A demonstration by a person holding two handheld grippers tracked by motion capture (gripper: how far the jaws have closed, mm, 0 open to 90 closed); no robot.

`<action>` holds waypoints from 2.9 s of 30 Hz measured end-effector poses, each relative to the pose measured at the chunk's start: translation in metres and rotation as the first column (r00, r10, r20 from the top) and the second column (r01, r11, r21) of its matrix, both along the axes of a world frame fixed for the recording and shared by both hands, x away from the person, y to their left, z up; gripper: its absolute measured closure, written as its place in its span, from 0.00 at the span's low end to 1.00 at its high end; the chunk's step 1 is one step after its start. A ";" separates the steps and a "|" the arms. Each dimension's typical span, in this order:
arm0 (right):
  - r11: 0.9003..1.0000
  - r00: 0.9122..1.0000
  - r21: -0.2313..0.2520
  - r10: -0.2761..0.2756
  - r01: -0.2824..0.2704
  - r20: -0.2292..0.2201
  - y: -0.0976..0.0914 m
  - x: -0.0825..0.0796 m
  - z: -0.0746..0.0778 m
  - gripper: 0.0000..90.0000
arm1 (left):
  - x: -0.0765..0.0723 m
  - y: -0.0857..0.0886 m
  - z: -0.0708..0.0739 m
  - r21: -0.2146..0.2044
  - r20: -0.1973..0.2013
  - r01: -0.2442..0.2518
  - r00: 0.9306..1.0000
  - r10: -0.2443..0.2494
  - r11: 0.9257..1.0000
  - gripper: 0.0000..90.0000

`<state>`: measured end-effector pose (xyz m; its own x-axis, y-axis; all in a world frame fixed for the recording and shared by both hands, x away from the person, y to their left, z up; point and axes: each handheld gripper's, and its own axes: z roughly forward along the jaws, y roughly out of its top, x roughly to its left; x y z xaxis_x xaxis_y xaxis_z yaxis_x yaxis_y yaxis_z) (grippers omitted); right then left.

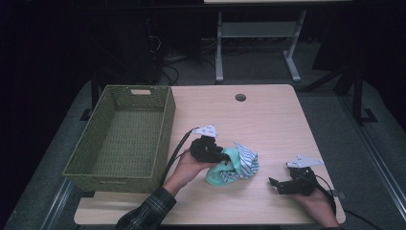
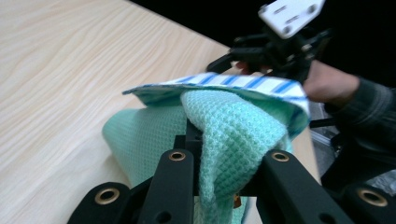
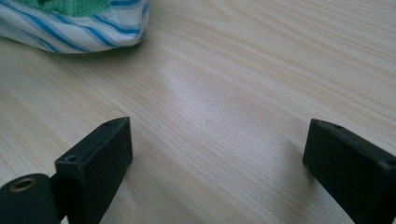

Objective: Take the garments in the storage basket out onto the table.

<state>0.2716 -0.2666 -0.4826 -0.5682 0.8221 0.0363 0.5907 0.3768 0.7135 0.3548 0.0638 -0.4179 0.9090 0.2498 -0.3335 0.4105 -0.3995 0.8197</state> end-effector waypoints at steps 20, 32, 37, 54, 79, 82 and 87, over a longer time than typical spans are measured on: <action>1.000 1.000 -0.002 0.002 -0.002 0.004 0.000 0.000 0.000 0.08 | 0.017 0.006 -0.036 0.210 0.082 -0.155 0.987 0.141 0.965 0.85; 1.000 1.000 -0.002 0.002 -0.002 0.002 0.000 0.000 0.000 0.08 | 0.021 0.007 -0.047 0.275 0.096 -0.189 0.981 0.169 0.943 0.67; 1.000 1.000 -0.002 0.002 -0.002 0.002 0.000 0.000 0.000 0.08 | 0.020 0.012 -0.039 0.275 0.090 -0.194 0.980 0.176 0.942 0.44; 1.000 1.000 -0.002 0.002 -0.002 0.003 0.000 0.000 0.000 0.08 | -0.009 0.022 0.007 0.250 0.133 -0.154 0.983 0.124 0.956 0.29; 1.000 1.000 -0.002 0.002 -0.002 0.003 0.000 0.000 0.000 0.08 | -0.013 -0.012 0.032 0.167 0.154 -0.041 0.988 0.015 0.985 0.55; 1.000 1.000 -0.002 0.002 -0.002 0.003 0.000 0.000 0.000 0.08 | -0.011 -0.015 0.030 0.178 0.150 -0.033 0.989 0.006 0.983 0.63; 1.000 1.000 -0.002 0.002 -0.002 0.003 0.000 0.000 0.000 0.08 | -0.009 -0.013 0.032 0.158 0.153 -0.036 0.988 0.011 0.987 0.93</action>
